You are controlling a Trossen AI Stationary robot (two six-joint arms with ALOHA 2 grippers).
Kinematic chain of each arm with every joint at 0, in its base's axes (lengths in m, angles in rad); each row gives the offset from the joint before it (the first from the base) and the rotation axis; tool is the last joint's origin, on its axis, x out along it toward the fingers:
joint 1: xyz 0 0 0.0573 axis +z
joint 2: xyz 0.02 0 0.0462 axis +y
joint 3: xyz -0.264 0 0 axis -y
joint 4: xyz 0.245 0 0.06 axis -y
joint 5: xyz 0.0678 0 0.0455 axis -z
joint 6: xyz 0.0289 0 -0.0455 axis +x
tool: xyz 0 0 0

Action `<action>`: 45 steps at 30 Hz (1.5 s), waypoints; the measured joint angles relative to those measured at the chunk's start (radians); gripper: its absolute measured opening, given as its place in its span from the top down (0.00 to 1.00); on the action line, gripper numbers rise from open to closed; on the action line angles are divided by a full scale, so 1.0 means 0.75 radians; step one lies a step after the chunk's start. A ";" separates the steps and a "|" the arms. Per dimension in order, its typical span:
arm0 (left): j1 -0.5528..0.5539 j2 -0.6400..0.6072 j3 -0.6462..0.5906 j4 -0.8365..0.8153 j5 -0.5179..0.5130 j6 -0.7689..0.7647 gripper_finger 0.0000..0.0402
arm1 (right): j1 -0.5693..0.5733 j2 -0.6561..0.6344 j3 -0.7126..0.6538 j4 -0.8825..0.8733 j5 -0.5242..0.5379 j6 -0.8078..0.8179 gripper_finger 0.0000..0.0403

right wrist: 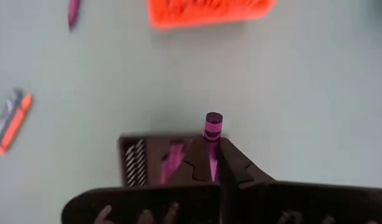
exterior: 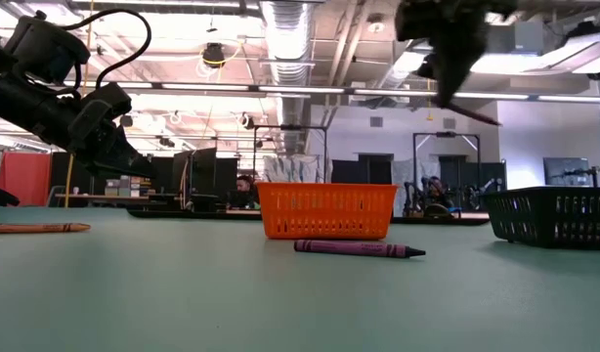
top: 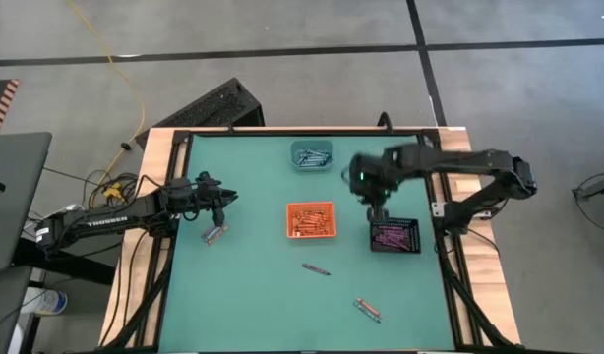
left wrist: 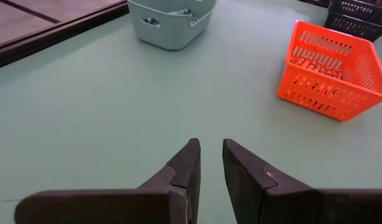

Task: Sort crayons
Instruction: Put the violet crayon into the black bin

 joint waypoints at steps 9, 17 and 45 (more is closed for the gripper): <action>0.000 0.000 0.000 0.000 0.000 0.000 0.86 | 0.273 0.002 -0.338 0.040 0.037 0.298 1.00; 0.000 0.000 0.000 0.000 0.000 0.000 0.86 | 0.347 0.007 -0.462 0.106 0.038 0.532 0.99; 0.000 0.000 0.000 0.000 0.000 0.000 0.86 | 0.590 0.006 -0.328 0.602 -0.061 1.374 0.83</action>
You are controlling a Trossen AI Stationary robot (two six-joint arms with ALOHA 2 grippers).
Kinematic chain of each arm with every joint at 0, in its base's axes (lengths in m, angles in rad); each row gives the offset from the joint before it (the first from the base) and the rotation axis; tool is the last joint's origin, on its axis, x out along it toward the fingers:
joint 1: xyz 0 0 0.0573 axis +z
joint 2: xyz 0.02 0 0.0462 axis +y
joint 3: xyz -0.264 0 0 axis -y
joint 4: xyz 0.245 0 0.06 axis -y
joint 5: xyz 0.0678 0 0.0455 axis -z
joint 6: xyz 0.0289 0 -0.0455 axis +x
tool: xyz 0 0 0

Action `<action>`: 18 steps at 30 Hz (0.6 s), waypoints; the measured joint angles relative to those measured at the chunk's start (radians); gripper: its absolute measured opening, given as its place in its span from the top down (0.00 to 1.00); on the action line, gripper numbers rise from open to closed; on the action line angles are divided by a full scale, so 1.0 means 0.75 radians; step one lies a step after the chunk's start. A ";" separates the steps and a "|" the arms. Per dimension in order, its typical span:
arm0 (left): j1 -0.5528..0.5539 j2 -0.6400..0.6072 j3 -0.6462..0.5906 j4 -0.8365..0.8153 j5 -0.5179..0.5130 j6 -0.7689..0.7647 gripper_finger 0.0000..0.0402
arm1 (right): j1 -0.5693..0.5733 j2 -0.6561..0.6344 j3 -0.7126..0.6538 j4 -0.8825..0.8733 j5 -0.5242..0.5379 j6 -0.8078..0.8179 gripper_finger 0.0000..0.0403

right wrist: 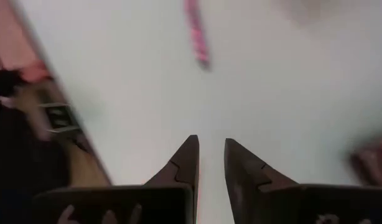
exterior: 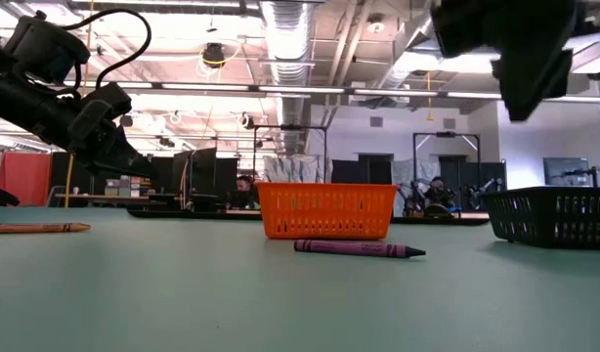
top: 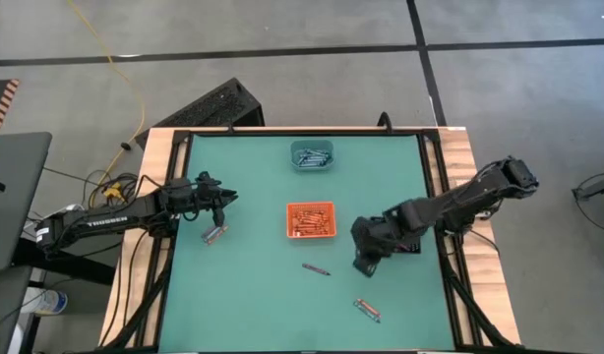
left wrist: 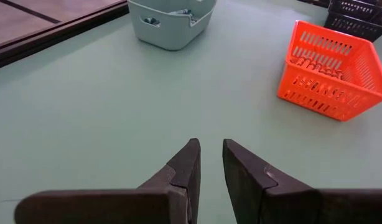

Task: Sort crayons
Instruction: Put the violet crayon into the black bin

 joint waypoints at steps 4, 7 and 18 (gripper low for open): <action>0.000 0.000 0.000 0.000 0.000 0.000 0.86 | 0.191 0.000 0.000 0.186 0.219 0.104 0.83; 0.000 0.000 0.000 0.000 0.000 0.000 0.86 | 0.325 0.002 0.000 0.259 0.343 0.201 0.83; 0.000 0.000 0.000 0.000 0.000 0.000 0.86 | 0.335 0.419 0.151 0.440 0.643 -0.140 0.89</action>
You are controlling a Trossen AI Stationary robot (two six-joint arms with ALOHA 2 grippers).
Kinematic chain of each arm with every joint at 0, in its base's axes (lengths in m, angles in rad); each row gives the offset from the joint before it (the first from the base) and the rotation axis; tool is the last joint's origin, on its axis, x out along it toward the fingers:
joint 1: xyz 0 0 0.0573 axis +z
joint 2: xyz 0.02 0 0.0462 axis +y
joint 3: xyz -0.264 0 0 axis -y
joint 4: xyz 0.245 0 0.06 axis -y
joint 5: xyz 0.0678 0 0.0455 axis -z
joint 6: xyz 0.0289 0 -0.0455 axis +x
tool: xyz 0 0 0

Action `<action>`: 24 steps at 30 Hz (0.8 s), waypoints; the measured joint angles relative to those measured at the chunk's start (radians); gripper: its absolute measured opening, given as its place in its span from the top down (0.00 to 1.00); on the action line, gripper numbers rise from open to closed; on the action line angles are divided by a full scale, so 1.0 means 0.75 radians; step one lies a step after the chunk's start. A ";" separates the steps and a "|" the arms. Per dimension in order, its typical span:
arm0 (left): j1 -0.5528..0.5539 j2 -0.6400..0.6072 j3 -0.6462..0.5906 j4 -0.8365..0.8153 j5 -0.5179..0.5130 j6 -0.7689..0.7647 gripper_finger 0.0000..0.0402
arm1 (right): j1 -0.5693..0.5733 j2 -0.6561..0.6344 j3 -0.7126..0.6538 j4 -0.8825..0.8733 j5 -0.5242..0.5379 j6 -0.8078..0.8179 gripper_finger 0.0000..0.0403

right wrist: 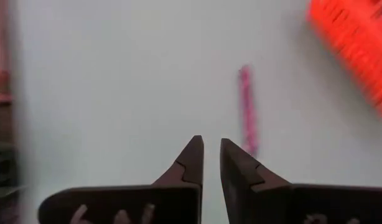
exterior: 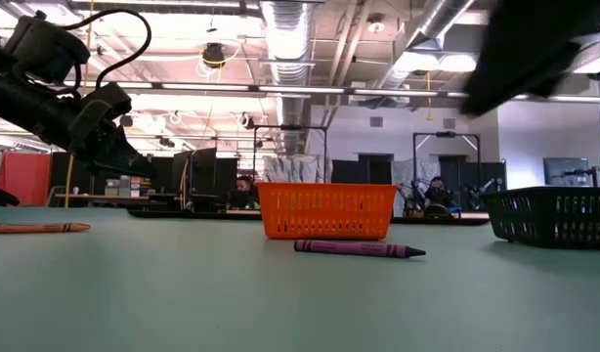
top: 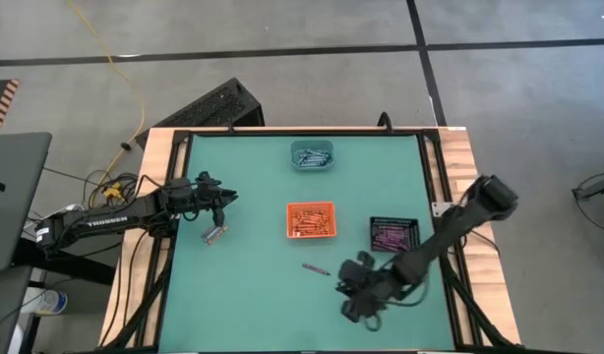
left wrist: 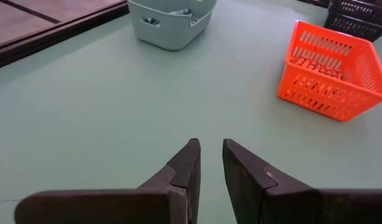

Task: Sort crayons
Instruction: Put the violet crayon into the black bin

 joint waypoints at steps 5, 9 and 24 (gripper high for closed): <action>0.000 0.000 0.000 0.001 -0.001 0.000 0.86 | -0.043 0.168 0.101 -0.001 0.155 -0.192 0.89; 0.000 0.000 0.000 0.001 0.000 0.000 0.86 | -0.045 0.269 0.102 0.045 0.247 -0.208 0.89; 0.000 0.000 0.000 0.000 0.000 0.000 0.86 | -0.085 0.409 0.092 0.125 0.326 -0.256 0.89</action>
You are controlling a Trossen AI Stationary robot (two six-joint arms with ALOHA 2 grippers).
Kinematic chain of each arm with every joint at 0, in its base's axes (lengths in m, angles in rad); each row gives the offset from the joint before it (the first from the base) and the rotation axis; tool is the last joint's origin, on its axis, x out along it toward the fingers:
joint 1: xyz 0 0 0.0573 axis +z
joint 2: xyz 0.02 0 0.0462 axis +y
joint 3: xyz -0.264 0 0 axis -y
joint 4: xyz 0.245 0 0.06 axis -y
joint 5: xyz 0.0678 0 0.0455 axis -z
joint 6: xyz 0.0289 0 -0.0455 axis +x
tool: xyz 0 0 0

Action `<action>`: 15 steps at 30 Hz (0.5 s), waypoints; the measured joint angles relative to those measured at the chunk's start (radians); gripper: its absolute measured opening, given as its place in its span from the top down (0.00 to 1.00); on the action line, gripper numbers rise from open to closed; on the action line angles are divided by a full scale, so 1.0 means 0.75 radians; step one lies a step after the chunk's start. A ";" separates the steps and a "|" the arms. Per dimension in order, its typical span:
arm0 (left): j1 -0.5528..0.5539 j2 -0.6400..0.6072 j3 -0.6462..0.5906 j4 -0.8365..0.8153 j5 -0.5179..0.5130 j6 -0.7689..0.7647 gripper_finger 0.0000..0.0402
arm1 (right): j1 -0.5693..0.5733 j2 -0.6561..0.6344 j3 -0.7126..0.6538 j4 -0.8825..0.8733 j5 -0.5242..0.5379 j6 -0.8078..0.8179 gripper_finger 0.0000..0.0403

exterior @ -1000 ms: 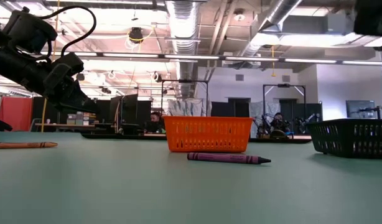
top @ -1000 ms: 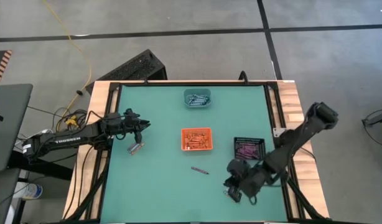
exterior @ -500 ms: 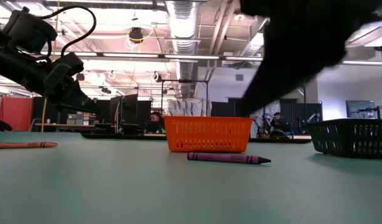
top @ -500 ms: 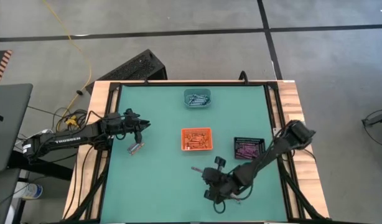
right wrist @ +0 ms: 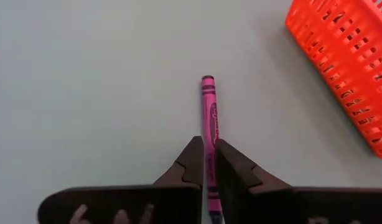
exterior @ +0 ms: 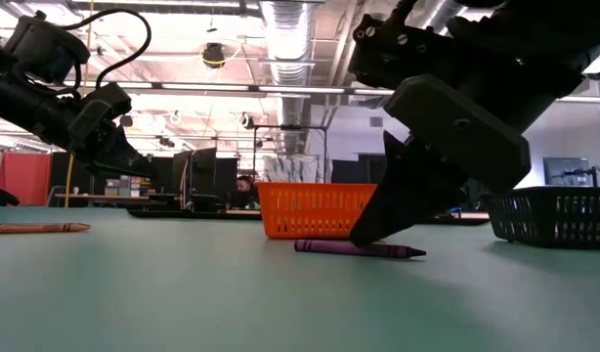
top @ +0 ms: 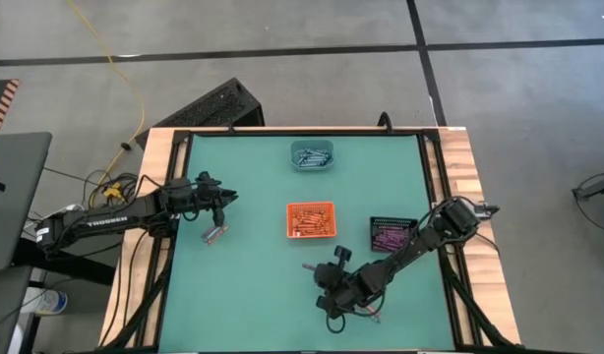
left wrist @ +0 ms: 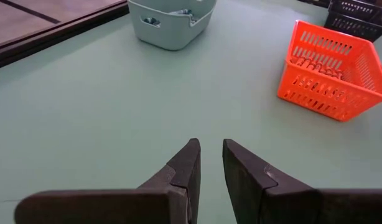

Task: Sort crayons
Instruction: Put the violet crayon into the black bin

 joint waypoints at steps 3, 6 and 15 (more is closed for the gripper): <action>0.000 0.000 0.000 -0.001 0.000 0.000 0.86 | 0.000 0.000 0.000 -0.004 0.000 0.004 0.89; 0.000 0.000 0.000 0.000 0.000 0.000 0.86 | -0.007 0.000 0.000 -0.003 -0.002 0.004 0.89; 0.000 0.000 0.000 0.000 0.000 0.000 0.86 | -0.010 0.000 0.000 0.001 -0.037 0.016 0.85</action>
